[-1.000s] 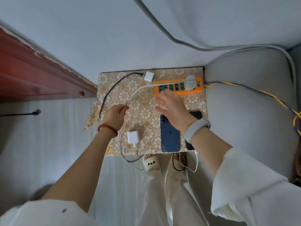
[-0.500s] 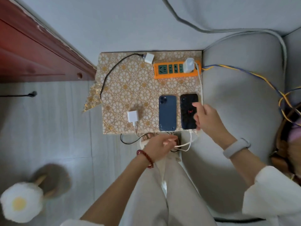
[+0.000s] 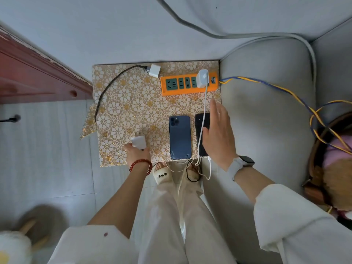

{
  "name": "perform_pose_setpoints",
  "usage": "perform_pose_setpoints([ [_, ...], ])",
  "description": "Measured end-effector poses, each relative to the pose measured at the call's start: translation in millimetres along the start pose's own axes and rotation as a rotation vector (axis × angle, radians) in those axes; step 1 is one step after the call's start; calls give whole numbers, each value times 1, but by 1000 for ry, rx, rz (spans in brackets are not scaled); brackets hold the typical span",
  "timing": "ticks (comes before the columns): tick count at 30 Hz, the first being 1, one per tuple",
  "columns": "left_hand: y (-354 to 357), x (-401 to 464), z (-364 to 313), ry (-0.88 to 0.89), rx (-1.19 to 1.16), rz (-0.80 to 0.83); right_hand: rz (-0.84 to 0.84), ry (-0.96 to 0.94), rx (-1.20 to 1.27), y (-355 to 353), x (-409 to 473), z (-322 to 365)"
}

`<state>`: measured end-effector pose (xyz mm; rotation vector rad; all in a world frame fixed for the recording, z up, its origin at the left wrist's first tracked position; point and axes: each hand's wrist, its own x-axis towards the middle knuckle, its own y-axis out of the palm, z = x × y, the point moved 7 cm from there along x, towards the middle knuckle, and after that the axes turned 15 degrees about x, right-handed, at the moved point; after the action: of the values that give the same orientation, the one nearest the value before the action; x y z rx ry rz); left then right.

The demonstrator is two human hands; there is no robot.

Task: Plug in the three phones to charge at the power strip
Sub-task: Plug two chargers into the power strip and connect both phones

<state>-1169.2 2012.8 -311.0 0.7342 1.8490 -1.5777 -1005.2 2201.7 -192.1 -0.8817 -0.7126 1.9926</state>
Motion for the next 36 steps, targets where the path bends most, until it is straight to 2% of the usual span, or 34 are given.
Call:
perform_pose_setpoints([
  [3,2,-6,-4,55,-62,42,-53,-142,-52,3,-1,14],
  [6,-10,-18,-18,280,-102,104,-39,-379,-31,7,-5,40],
  [9,-29,-39,-38,554,-49,166,251,-581,-23,32,-7,68],
  [11,-43,-50,-47,656,-43,185,496,-578,-36,53,-9,78],
  [13,-56,-56,-53,694,-76,189,612,-544,-77,67,-8,83],
  [18,-81,-58,-65,786,-60,126,465,-732,-285,66,5,104],
  [21,-92,-55,-70,778,-104,36,398,-812,-467,63,16,110],
  [23,-94,-50,-75,746,-159,26,380,-799,-509,56,28,109],
  [31,-81,-29,-82,708,-131,169,163,-401,-279,-4,110,69],
  [36,-90,-19,-82,667,-167,-9,189,-277,-28,-1,127,50],
])
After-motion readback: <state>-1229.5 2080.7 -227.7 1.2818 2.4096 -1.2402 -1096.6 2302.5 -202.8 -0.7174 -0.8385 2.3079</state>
